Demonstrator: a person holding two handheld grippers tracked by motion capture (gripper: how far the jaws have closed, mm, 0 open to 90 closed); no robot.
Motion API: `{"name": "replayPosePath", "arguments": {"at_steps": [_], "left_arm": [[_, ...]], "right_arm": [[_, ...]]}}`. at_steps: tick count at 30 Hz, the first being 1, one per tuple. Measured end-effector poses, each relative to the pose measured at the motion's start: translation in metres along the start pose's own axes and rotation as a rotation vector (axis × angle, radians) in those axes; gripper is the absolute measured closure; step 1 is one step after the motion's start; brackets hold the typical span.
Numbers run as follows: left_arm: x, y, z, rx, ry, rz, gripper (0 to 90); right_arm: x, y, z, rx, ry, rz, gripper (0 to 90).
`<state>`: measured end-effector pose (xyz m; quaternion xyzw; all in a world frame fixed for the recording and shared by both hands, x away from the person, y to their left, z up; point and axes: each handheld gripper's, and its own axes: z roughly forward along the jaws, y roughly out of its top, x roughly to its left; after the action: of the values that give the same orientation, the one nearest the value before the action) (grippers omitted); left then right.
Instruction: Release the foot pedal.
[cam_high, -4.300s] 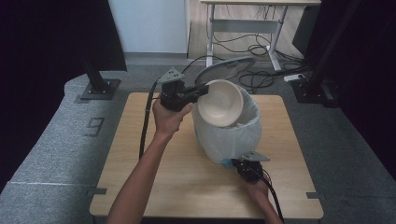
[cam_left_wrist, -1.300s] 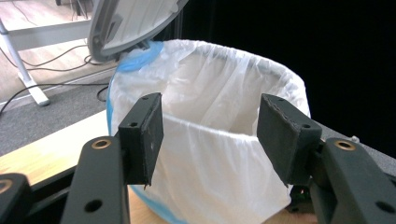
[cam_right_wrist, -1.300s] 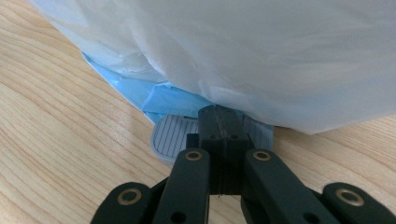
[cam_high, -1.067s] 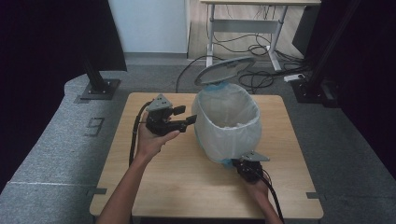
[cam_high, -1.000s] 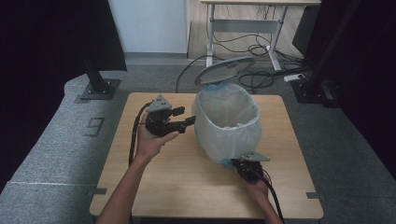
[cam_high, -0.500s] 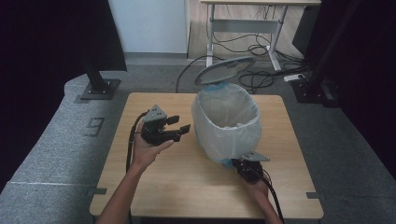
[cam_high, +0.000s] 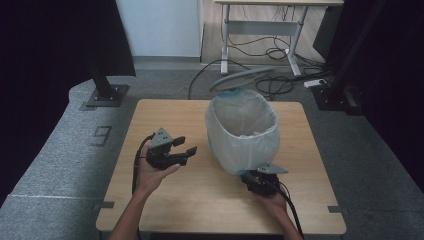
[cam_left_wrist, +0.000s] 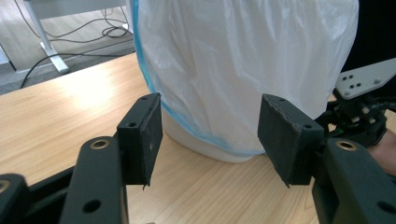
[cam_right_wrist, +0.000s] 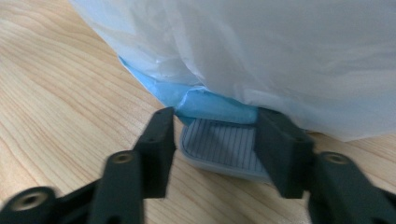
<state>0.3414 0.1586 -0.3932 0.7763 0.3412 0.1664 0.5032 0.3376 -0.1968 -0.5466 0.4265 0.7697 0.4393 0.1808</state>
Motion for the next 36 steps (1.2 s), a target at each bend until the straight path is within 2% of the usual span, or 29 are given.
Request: {"name": "replayPosePath", "arguments": {"at_steps": [6,15,21,27,31,36], "left_arm": [[0.001,-0.009,-0.003,-0.007,-0.006,-0.02,40.6],[0.0,-0.032,-0.004,0.009,-0.009,-0.036,40.6],[0.0,-0.047,-0.005,0.03,0.004,-0.036,40.6],[0.005,-0.063,-0.005,0.057,0.014,-0.047,40.4],[0.007,-0.076,-0.005,0.084,0.019,-0.055,40.4],[0.011,-0.094,-0.005,0.11,0.021,-0.072,40.1]], "right_arm": [[0.001,0.003,-0.014,-0.048,-0.018,0.011,40.6],[-0.011,-0.004,-0.033,-0.015,-0.028,0.037,38.3],[-0.02,-0.009,-0.045,-0.004,-0.038,0.054,37.3],[-0.024,-0.016,-0.057,0.011,-0.048,0.037,36.9],[-0.027,-0.024,-0.06,0.048,-0.062,0.019,36.5],[-0.032,-0.027,-0.058,0.079,-0.075,0.034,35.9]]}}
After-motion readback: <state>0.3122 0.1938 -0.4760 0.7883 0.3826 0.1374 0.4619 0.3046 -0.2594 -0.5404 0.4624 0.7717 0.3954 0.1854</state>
